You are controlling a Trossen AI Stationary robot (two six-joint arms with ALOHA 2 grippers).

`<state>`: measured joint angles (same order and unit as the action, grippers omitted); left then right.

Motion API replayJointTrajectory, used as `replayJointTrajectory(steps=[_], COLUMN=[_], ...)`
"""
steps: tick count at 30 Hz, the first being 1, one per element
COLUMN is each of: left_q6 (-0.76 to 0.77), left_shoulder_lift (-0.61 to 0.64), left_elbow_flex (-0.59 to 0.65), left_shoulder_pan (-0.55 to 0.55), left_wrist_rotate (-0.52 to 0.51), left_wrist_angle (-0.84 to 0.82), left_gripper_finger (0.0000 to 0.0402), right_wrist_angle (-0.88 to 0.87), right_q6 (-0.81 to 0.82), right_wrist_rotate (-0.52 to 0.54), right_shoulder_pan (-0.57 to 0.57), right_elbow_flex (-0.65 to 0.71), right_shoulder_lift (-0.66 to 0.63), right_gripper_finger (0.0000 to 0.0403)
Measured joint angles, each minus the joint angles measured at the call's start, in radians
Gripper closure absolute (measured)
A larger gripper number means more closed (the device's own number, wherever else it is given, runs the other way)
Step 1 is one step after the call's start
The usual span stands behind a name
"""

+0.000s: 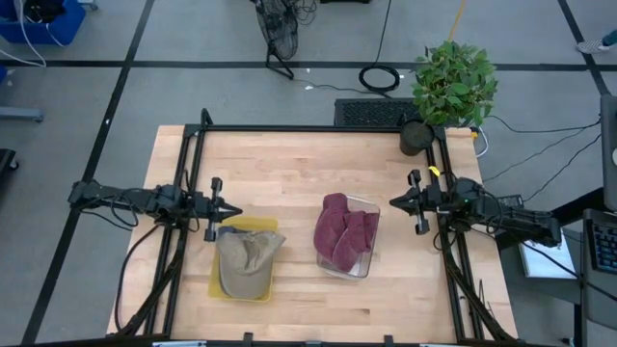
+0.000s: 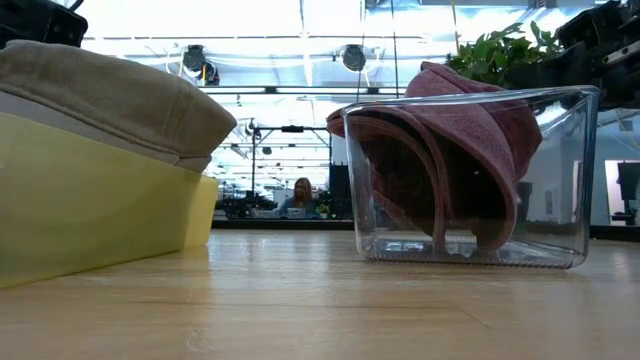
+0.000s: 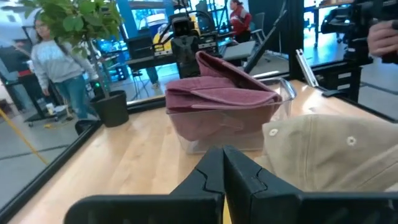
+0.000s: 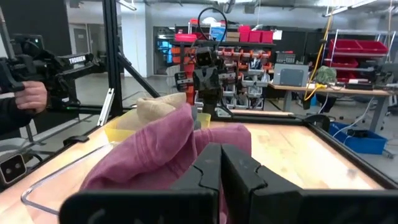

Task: Pick & Place hat
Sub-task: Return to Home Position

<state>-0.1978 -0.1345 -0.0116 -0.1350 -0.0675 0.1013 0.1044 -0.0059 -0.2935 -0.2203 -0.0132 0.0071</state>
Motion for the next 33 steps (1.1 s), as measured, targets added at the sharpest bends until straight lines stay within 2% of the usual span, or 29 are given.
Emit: replayJointTrajectory(steps=[6, 33], left_q6=[0.016, 0.020], left_shoulder_lift=[0.000, -0.002], left_elbow_flex=[0.000, 0.000], left_shoulder_pan=[0.000, 0.000], left_wrist_rotate=[-0.042, -0.046], left_wrist_angle=[0.003, 0.007], left_gripper_finger=[0.0386, 0.0382], right_wrist_angle=[0.039, 0.048], right_q6=[-0.002, -0.002], right_wrist_rotate=[0.001, 0.003], right_shoulder_pan=[0.000, 0.000], right_elbow_flex=[0.000, 0.000], right_shoulder_lift=[0.000, 0.000], right_gripper_finger=[0.0403, 0.0403])
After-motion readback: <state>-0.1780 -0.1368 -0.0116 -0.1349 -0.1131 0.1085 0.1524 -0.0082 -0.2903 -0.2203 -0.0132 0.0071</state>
